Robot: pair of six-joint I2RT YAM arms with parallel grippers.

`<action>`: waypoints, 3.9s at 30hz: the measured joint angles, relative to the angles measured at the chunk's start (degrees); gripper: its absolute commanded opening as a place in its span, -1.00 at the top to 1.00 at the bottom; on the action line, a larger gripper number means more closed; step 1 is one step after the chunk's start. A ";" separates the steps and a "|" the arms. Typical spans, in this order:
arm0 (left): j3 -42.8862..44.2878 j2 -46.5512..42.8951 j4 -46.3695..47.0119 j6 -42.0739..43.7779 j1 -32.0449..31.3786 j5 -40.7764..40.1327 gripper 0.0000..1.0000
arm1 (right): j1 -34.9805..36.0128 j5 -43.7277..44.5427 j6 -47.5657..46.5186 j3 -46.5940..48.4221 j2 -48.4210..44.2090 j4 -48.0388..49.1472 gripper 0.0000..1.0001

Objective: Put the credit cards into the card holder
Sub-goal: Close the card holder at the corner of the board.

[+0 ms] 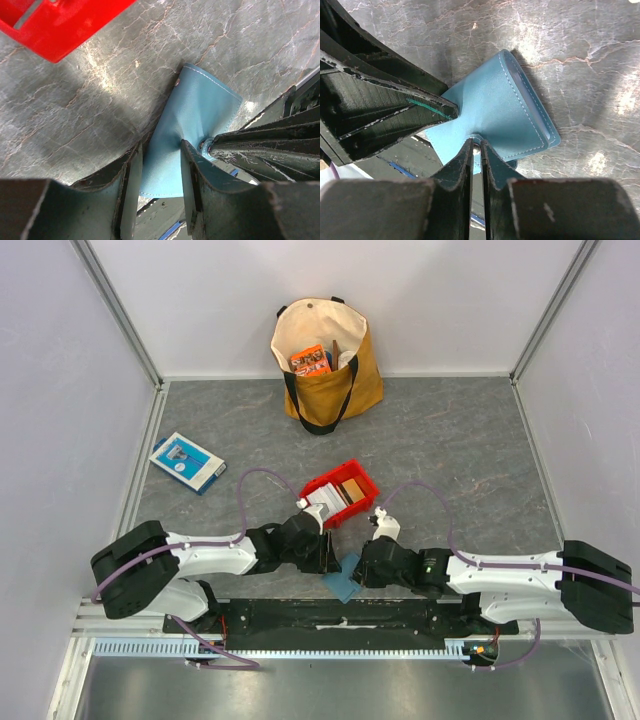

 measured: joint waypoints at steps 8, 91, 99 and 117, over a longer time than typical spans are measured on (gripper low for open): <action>0.07 0.07 0.04 0.02 -0.07 0.11 0.12 | 0.00 -0.61 0.04 -0.02 -0.11 -0.04 0.61; 1.88 -0.24 -4.31 -5.01 -2.03 -4.24 0.09 | -10.23 -4.22 -7.32 3.06 -6.36 -5.88 0.47; 3.10 1.79 -4.00 -4.98 -2.03 -4.11 0.12 | -8.35 -6.12 -7.04 3.04 -5.62 -6.78 0.54; 3.13 1.90 -3.98 -4.90 -2.05 -4.00 0.13 | -5.99 -5.62 -5.60 3.04 1.36 -4.61 0.51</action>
